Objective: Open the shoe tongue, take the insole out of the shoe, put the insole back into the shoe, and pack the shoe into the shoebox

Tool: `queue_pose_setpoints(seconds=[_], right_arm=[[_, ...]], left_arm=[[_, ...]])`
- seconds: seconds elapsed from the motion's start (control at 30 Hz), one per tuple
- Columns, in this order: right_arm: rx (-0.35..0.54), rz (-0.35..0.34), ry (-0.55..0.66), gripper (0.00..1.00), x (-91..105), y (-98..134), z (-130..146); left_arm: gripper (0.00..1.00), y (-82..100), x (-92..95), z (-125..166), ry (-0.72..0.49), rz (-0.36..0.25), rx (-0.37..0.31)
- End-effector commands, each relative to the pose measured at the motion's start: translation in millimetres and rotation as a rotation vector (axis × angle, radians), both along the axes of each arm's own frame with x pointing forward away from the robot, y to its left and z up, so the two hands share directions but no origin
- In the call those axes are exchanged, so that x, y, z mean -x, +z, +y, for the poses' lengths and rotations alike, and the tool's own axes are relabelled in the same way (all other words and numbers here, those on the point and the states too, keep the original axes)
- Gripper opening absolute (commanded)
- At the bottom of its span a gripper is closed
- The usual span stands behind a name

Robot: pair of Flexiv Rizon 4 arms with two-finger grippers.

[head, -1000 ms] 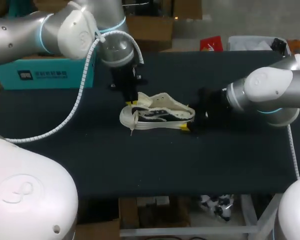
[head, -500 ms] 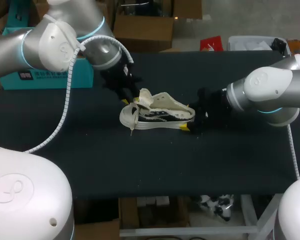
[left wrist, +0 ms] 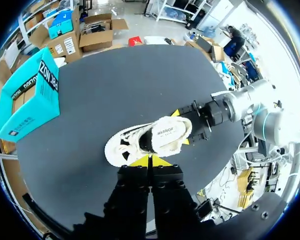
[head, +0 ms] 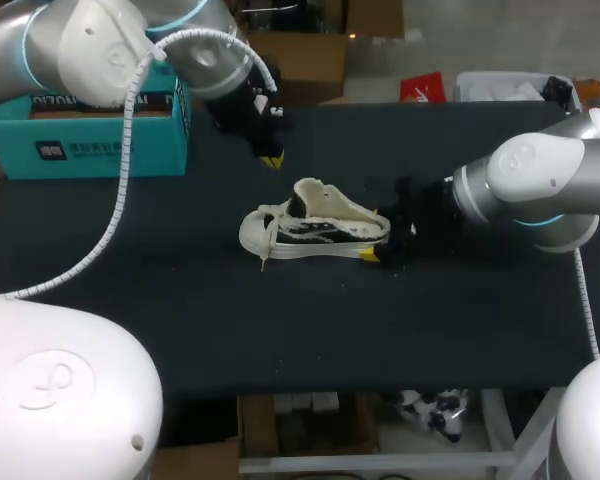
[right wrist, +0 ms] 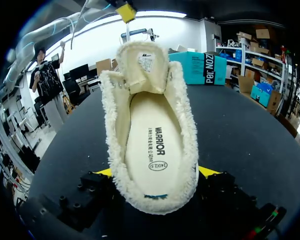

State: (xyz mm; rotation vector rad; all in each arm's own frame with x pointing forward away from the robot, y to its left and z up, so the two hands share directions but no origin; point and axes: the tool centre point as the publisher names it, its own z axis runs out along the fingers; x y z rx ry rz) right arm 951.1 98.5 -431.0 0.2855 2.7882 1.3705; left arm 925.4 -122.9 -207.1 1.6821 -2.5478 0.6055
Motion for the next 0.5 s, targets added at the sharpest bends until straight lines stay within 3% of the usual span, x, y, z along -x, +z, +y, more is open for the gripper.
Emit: queue_pose_setpoints(seconds=[0.03, 0.07, 0.13, 0.2, 0.5], right_arm=[[-0.002, 0.0, 0.0, 0.0, -2.0, -8, 0], [-0.002, 0.0, 0.0, 0.0, -2.0, -8, 0], [-0.002, 0.0, 0.0, 0.0, -2.0, -8, 0], [-0.002, 0.0, 0.0, 0.0, -2.0, -8, 0], [-0.002, 0.0, 0.0, 0.0, -2.0, -8, 0]], left_arm=[[0.0, 3.5, -21.7, -21, -0.918, 0.291, -0.128], [0.0, 3.7, -24.3, -26, -1.02, 0.314, -0.105], [0.0, 0.4, -30.6, -42, -1.096, 0.378, -0.199], [0.0, -6.7, -43.7, -74, -0.718, 0.397, -0.321], [0.0, -6.7, -43.7, -74, -0.718, 0.397, -0.321]])
